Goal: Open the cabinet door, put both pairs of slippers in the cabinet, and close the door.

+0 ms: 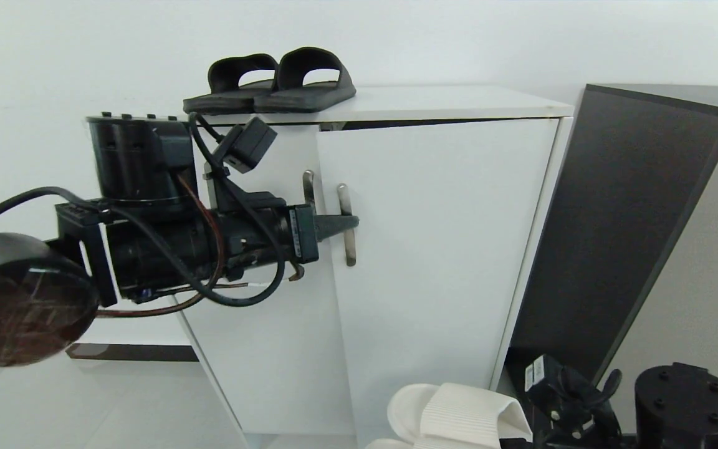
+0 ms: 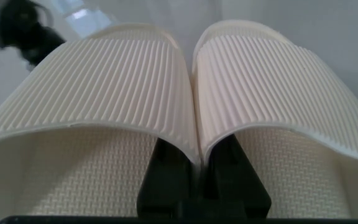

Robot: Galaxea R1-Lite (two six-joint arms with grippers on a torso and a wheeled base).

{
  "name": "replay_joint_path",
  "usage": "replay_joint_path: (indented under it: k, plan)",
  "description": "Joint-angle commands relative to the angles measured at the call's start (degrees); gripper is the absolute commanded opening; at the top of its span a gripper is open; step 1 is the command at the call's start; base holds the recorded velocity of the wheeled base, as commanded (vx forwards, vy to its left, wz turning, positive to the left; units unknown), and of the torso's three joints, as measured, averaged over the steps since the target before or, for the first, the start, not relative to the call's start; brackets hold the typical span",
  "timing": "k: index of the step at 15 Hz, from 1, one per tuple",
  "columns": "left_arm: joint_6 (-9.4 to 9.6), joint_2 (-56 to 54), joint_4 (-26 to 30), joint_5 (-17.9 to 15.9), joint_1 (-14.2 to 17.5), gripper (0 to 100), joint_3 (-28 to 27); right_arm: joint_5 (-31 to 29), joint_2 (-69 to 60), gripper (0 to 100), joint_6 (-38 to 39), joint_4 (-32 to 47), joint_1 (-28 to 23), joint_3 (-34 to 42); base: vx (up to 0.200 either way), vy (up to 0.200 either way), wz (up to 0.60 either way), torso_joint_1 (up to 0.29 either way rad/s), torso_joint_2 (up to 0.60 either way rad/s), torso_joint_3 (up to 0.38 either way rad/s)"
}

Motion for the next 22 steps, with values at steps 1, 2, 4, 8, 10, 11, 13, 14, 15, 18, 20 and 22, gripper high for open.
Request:
replay_joint_path:
  k: [1, 2, 4, 8, 10, 11, 13, 14, 15, 18, 20, 22]
  plan:
    - [-0.04, -8.76, -0.14, 0.65, -2.6, 0, 6.24, 3.33, 0.08, 0, -0.12, -4.06, 0.02, 4.01, 0.0, 0.0, 0.0, 0.0, 0.0, 0.0]
    - [-0.04, -11.13, -0.14, 0.74, -3.13, 0, 8.35, 4.91, 0.25, 0, -0.12, -6.52, 0.02, 5.42, 0.0, 0.0, 0.0, 0.0, 0.0, 0.0]
    - [-0.04, -16.58, -0.14, 0.65, -3.31, 0, 12.21, 5.79, 0.34, 0, -0.12, -8.54, 0.02, 6.38, 0.0, 0.0, 0.0, 0.0, 0.0, 0.0]
    - [-0.74, -20.62, -0.14, 0.3, -0.23, 0, 13.71, 5.88, 1.22, 0, -1.97, -8.63, 0.02, 6.38, 0.0, 0.0, 0.0, 0.0, 0.0, 0.0]
    - [-0.74, -16.05, -0.22, 0.12, 3.64, 0, 10.81, 5.88, 1.13, 0, -2.5, -8.63, 0.02, 6.56, 0.0, 0.0, 0.0, 0.0, 0.0, 0.0]
    - [-1.01, -13.68, -0.22, 0.12, 5.13, 0, 9.23, 5.79, 1.13, 0, -2.5, -8.63, 0.02, 6.56, 0.0, 0.0, 0.0, 0.0, 0.0, 0.0]
    - [-2.68, -6.12, -0.49, 0.3, 6.45, 0, 4.48, 5.62, 1.04, 0, -2.58, -8.63, 0.02, 6.56, 0.0, 0.0, 0.0, 0.0, 0.0, 0.0]
    - [-3.73, -4.1, -2.16, 0.3, 6.45, 0, 3.69, 5.62, 1.04, 0, -2.58, -8.63, 0.02, 6.56, 0.0, 0.0, 0.0, 0.0, 0.0, 0.0]
    - [-3.91, -2.17, -5.06, 0.3, 6.45, 0, 3.6, 5.53, 1.04, 0, -2.58, -8.63, 0.02, 6.56, 0.0, 0.0, 0.0, 0.0, 0.0, 0.0]
    - [-3.91, 3.02, -9.19, 0.47, 6.01, 0, 2.02, 5.7, 1.04, 0, -2.58, -8.63, 0.02, 6.56, 0.0, 0.0, 0.0, 0.0, 0.0, 0.0]
    - [-3.82, 4.25, -9.28, 0.47, 5.22, 0, 1.58, 5.7, 1.04, 0, -2.5, -8.54, 0.11, 6.47, 0.0, 0.0, 0.0, 0.0, 0.0, 0.0]
    - [-3.99, 4.16, -9.8, 0.82, 3.2, 0, 2.02, 5.7, 0.96, 0, -2.32, -8.54, 0.54, 6.47, -0.1, 0.0, 0.0, 0.001, 0.0, -0.001]
